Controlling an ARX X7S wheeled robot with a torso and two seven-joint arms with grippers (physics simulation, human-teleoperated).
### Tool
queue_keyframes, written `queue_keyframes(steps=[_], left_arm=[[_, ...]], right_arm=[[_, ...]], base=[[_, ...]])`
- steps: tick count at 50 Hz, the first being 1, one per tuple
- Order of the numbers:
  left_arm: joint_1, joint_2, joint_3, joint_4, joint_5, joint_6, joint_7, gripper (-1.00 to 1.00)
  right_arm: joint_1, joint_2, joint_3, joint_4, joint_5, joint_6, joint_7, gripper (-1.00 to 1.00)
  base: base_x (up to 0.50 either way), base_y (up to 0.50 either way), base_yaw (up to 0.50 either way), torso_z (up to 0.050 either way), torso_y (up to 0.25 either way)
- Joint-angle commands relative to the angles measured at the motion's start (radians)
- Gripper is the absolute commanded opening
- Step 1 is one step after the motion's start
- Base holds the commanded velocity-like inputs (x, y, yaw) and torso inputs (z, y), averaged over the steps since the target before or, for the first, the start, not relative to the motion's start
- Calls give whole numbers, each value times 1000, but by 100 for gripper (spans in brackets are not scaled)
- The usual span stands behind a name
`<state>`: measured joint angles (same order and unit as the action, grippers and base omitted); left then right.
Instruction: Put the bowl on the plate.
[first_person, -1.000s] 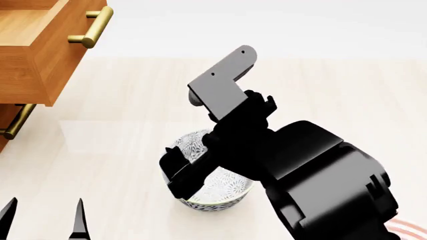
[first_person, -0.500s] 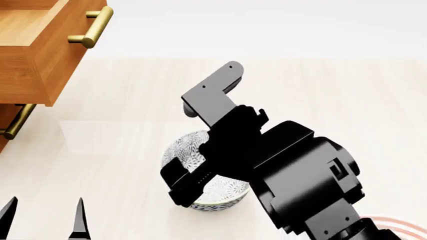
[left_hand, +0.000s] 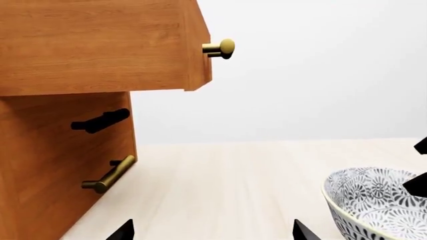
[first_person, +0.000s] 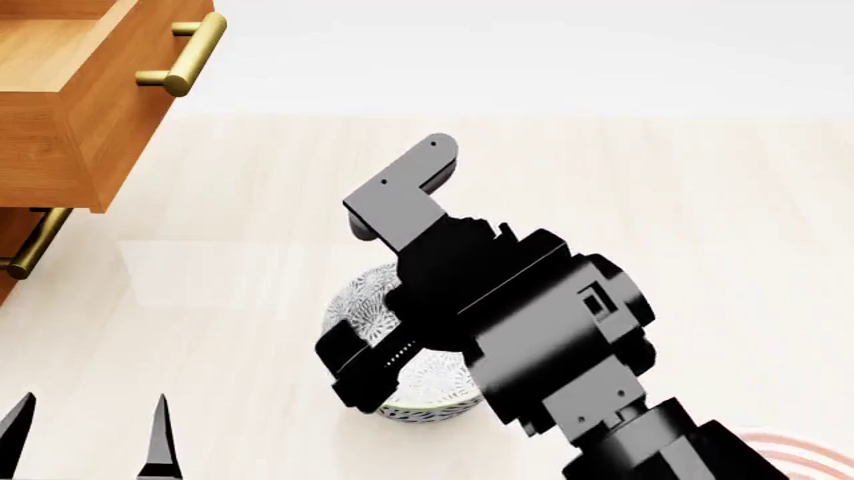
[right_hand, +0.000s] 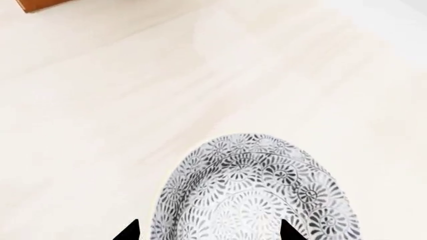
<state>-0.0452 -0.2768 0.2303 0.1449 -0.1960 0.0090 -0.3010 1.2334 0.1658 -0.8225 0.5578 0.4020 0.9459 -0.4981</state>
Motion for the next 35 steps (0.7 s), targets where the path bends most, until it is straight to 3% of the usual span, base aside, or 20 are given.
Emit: queue_keyframes(steps=[1,28,35], left_arm=[[-1,-2,5,0,-2,0,-4,100],[-1,-12,6,1,-17,3,-10,100],[-2,-13,8,-2,-18,5,-12,100]], right_arm=[[16,-51,-44,117,-26,-57,-29,100],[14,-157,-112,346,-37,-190,-73,100],[31,-165,-281,431,132,-266,-32,100]], base=[[0,0,0,0,0],[0,0,0,0,0],[0,0,0,0,0]])
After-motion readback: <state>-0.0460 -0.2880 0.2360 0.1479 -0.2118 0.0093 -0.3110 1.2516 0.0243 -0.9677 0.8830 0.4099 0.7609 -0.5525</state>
